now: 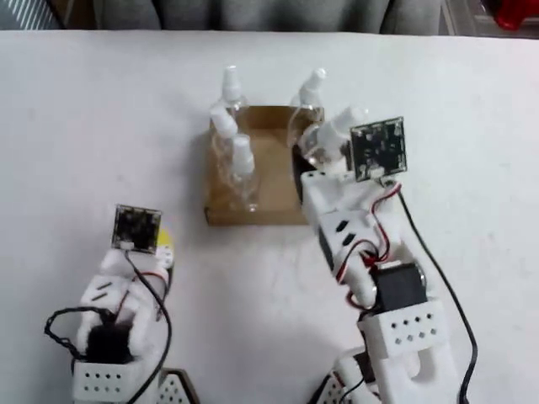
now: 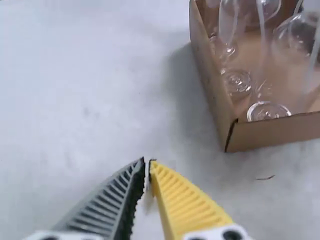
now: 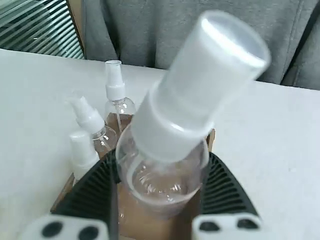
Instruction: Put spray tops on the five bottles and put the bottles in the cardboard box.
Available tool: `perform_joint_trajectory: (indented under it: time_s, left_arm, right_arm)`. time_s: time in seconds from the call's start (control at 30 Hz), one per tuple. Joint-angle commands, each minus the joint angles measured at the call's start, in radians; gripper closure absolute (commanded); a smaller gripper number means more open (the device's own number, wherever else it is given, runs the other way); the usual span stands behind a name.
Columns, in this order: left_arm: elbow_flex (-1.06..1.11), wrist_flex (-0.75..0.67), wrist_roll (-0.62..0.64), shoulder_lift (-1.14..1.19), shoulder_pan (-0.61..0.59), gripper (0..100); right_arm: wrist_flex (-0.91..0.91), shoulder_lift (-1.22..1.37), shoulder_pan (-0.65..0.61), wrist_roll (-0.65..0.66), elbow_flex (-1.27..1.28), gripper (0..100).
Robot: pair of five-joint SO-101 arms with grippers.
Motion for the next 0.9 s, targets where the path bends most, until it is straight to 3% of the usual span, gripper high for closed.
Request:
perform_joint_trajectory:
  time_s: [0.0,0.17,0.87]
  left_arm:
    - [-0.003,0.054,-0.052,-0.013,-0.013,98]
    - [-0.003,0.080,-0.115,-0.013,-0.012,98]
    - [-0.003,0.069,-0.118,-0.013,-0.013,98]
  right_arm:
    - [-0.010,0.087,0.025,0.000,-0.037,98.1]
    - [-0.125,0.236,0.025,-0.006,-0.034,98.2]
    - [-0.493,0.622,0.024,0.000,-0.032,98.1]
